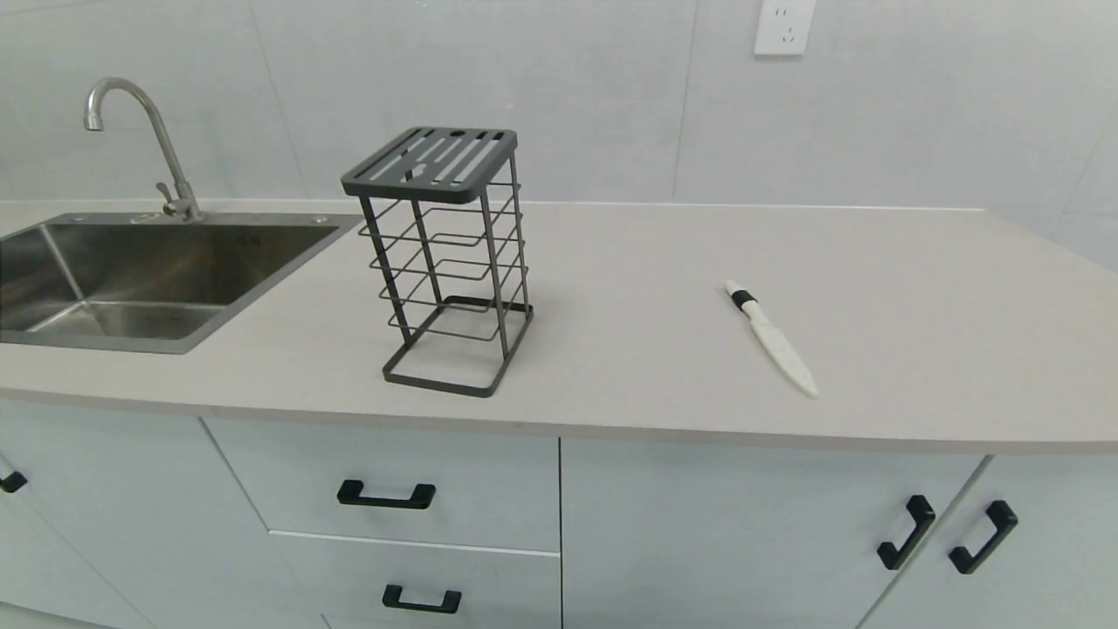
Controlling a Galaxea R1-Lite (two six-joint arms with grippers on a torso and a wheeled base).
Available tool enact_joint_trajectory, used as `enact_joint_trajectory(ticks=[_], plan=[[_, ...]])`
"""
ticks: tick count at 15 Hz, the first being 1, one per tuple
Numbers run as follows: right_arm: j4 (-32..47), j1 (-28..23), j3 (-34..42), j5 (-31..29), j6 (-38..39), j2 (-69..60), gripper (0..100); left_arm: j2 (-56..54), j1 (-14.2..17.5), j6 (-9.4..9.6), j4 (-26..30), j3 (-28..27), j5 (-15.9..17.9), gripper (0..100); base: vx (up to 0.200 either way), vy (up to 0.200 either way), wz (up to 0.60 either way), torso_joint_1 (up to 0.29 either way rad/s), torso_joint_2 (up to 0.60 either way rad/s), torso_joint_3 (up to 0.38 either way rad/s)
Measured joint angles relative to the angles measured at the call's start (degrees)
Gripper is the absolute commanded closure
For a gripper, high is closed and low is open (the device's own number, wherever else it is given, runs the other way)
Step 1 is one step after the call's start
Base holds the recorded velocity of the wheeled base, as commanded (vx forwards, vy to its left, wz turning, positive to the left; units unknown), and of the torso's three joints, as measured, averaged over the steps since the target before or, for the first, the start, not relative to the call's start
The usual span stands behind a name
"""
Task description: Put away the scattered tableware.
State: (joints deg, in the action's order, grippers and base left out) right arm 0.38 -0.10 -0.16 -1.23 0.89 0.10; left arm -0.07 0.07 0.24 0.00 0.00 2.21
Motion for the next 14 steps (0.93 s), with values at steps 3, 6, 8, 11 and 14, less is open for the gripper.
enact_joint_trajectory(ticks=[3, 6, 8, 11, 14], plan=[[0.0, 0.0, 0.0, 0.0, 0.1, 0.0, 0, 0.0, 0.0, 0.0, 0.0, 0.0, 0.0, 0, 0.0, 0.0, 0.0, 0.336, -0.49, -0.235], [0.0, 0.0, 0.0, 0.0, 0.1, 0.0, 0, 0.0, 0.0, 0.0, 0.0, 0.0, 0.0, 0, 0.0, 0.0, 0.0, 0.323, -0.49, -0.241], [0.0, 0.0, 0.0, 0.0, 0.1, 0.0, 0, 0.0, 0.0, 0.0, 0.0, 0.0, 0.0, 0, 0.0, 0.0, 0.0, 0.278, -0.52, -0.244], [0.0, 0.0, 0.0, 0.0, 0.1, 0.0, 0, 0.0, 0.0, -0.02, 0.0, 0.0, 0.0, 0, 0.0, 0.0, 0.0, 0.279, -0.53, -0.253], [0.0, 0.0, 0.0, 0.0, 0.1, 0.0, 0, 0.0, 0.0, 0.0, 0.0, 0.0, 0.0, 0, 0.0, 0.0, 0.0, 0.284, -0.55, -0.264]])
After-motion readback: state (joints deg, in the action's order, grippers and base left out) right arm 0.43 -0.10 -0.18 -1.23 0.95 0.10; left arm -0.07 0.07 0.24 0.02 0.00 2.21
